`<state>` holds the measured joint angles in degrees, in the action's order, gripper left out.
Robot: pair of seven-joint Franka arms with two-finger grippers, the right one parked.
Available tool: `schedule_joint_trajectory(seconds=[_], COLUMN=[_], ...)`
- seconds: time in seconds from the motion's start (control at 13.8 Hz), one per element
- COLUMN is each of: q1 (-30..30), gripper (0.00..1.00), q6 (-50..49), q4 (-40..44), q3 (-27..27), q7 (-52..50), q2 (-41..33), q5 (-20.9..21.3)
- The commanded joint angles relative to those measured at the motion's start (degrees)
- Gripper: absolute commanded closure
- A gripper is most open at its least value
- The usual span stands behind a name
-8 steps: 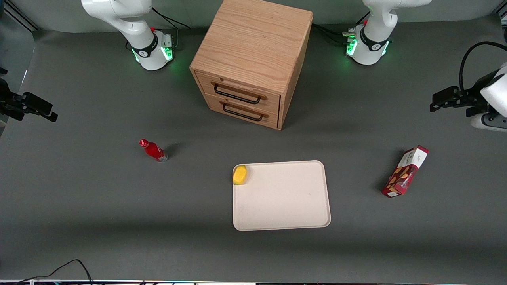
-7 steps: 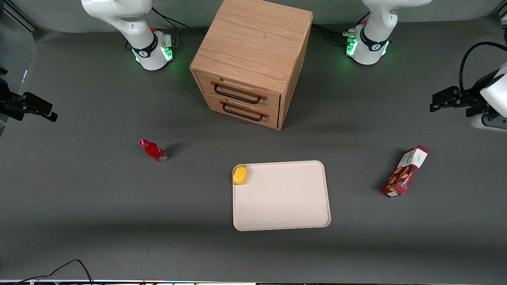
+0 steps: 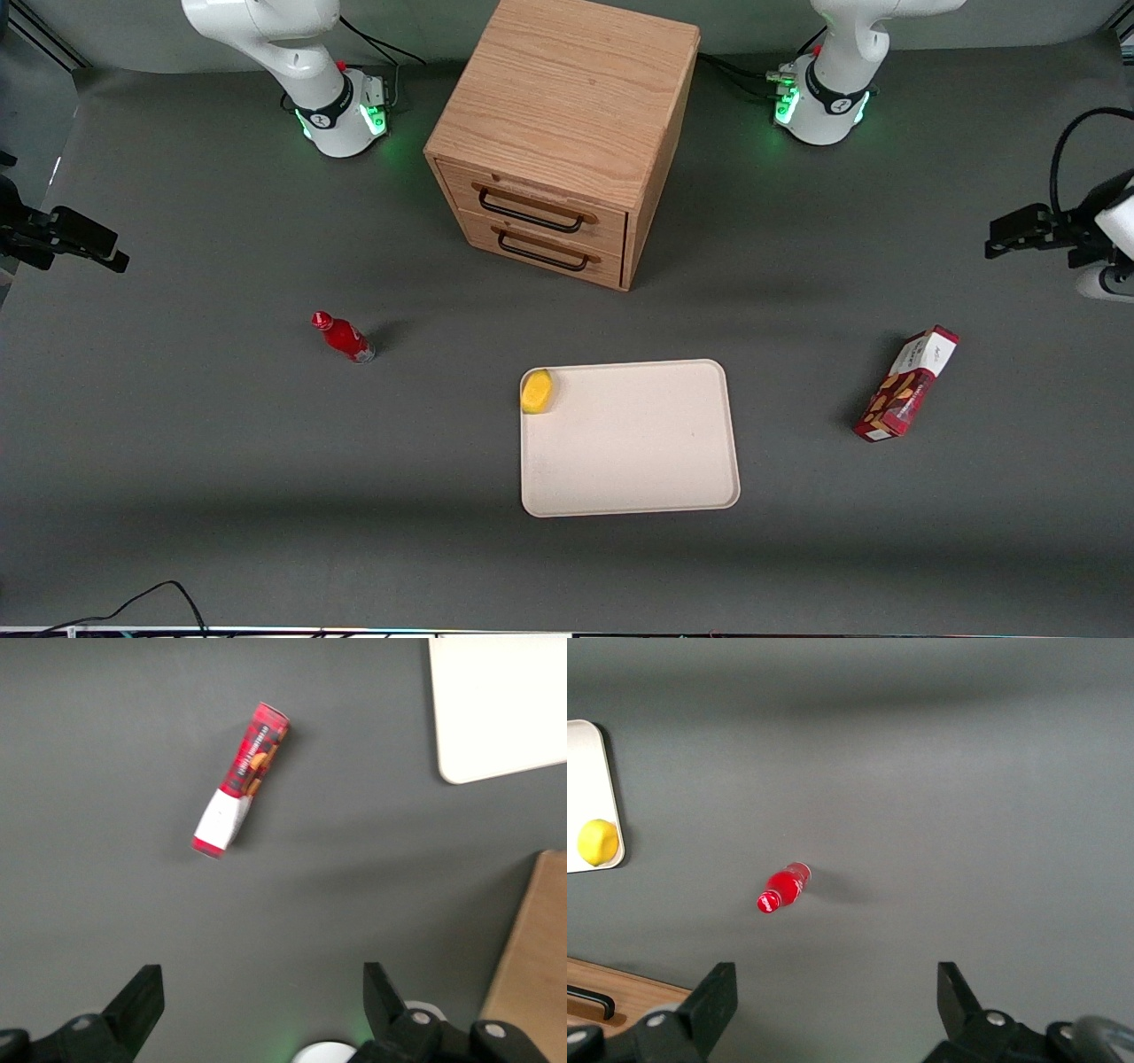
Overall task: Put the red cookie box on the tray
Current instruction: 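Move the left gripper over the red shortbread box and lower it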
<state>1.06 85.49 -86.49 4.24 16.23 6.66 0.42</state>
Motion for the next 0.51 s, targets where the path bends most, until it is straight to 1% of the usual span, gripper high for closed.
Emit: schedule_joint_trajectory(seconds=[0.0,0.15,0.29,0.36,0.44], q1=[-0.1,-0.1,0.3,0.3,0.3], gripper=[0.0,0.0,0.0,0.0,0.0], q6=[8.7,17.0,26.3,32.2,38.9], q4=[-3.7,-8.0,-12.4,-15.3,-18.6], q3=[3.6,3.6,3.2,2.6,1.3], q7=[14.5,20.6,21.1,21.3,21.6], q2=[5.7,9.9,13.8,15.2,16.4], q5=[0.3,-0.7,-2.3,-3.6,-3.9])
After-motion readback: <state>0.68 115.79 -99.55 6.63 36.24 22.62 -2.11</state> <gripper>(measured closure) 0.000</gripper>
